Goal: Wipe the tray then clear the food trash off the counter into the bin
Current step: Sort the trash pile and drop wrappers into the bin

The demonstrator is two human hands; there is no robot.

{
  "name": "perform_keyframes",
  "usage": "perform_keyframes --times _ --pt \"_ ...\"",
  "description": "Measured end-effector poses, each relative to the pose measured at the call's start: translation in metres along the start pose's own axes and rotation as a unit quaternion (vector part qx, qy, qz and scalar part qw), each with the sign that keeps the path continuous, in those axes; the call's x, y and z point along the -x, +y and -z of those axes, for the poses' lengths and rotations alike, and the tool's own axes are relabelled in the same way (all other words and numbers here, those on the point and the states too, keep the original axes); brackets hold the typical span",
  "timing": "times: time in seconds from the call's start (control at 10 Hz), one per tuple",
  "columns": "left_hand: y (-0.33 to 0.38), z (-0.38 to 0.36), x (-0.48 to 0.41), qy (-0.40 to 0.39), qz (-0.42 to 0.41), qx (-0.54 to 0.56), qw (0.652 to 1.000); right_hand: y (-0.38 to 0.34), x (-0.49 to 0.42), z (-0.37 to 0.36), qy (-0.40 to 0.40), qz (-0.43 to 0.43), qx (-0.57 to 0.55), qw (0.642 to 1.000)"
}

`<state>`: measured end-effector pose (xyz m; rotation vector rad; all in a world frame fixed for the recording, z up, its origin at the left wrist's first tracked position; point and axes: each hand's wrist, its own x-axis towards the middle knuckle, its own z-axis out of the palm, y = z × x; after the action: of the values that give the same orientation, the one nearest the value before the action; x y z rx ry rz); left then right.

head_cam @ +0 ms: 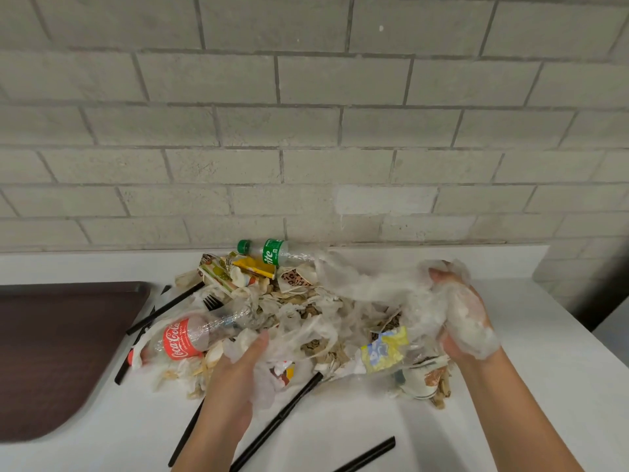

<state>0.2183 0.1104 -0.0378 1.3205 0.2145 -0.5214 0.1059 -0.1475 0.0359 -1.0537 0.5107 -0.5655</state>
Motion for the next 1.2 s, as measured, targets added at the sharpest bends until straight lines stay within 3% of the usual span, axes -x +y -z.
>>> perform_keyframes --times 0.2,0.4,0.5,0.7,1.0,1.2 --pt "-0.005 0.002 0.006 0.006 -0.066 -0.055 0.996 0.002 0.052 -0.003 0.038 0.002 -0.006 0.999" --pt "-0.02 -0.002 0.003 0.003 -0.106 -0.103 0.989 0.055 0.063 0.04 0.012 -0.054 -0.004 0.998" --pt "-0.025 -0.002 0.0 -0.008 -0.085 -0.076 0.993 0.067 0.077 0.032 -0.035 -0.114 0.096 0.988" --pt "-0.028 0.003 0.0 0.007 -0.017 -0.11 0.994 0.083 0.076 0.021 0.03 -0.085 0.176 0.98" --pt "-0.025 0.003 0.006 0.049 0.004 -0.02 0.999 0.093 0.06 0.017 0.032 -0.092 0.179 0.979" --pt "-0.026 0.013 0.01 0.049 0.042 0.031 0.997 0.091 0.05 0.005 0.084 -0.091 0.126 0.984"
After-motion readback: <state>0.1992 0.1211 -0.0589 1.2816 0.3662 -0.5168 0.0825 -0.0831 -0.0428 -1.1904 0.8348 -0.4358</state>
